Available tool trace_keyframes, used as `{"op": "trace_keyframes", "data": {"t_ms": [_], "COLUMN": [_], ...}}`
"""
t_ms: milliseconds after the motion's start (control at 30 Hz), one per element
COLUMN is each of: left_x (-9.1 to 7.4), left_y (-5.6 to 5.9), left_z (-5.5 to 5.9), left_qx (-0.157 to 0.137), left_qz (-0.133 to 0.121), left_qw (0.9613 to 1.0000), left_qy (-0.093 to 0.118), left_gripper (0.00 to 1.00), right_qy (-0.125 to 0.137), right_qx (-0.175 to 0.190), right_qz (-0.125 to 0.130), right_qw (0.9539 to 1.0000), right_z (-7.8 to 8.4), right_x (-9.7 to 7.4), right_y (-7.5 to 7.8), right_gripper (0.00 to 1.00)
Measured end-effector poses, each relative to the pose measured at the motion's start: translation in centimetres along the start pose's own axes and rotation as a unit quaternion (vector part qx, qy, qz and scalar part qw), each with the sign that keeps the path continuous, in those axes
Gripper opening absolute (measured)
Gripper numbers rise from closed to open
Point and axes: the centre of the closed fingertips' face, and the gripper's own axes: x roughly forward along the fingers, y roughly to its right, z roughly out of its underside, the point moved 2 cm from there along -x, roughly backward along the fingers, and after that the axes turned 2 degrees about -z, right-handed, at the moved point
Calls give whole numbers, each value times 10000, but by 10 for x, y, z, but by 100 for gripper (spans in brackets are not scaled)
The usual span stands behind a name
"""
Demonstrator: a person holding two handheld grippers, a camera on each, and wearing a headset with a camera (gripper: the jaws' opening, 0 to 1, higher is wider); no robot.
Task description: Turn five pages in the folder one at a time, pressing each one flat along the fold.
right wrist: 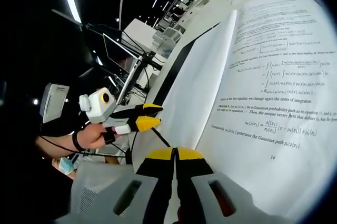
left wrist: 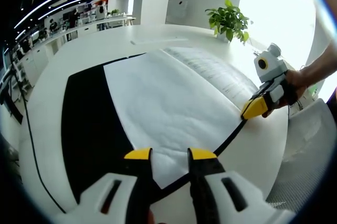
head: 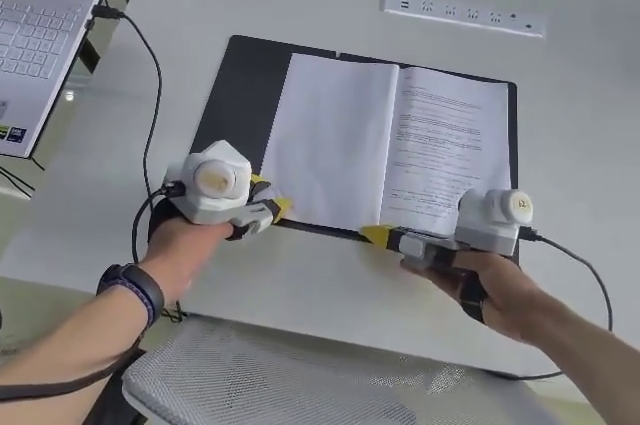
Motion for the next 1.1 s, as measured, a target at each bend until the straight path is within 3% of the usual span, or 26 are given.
{"op": "trace_keyframes", "data": {"t_ms": [367,633,767,900,967,1100], "left_x": [-1,-7,-12,-16,-19,-25], "left_y": [6,14,17,19,19,19], "left_z": [-3,-8,-10,-10,-11,-16], "left_qx": [4,150,231,280,283,244], "left_qz": [130,175,208,228,232,238], "left_qw": [9996,9994,9992,9990,9990,9992], "left_qy": [-242,-269,-249,-274,-272,-202], "left_gripper": [32,38,41,43,44,46], "right_qy": [127,274,138,137,-4,-5], "right_qx": [-102,-307,-778,-960,-1173,-1336], "right_qz": [11,90,490,712,951,1118], "right_qw": [9999,9991,9957,9927,9885,9847], "right_z": [-11,-22,-22,-23,-23,-25], "right_x": [-8,-21,-32,-45,-54,-67], "right_y": [0,-2,6,11,17,14], "right_gripper": [0,5,9,15,15,19]}}
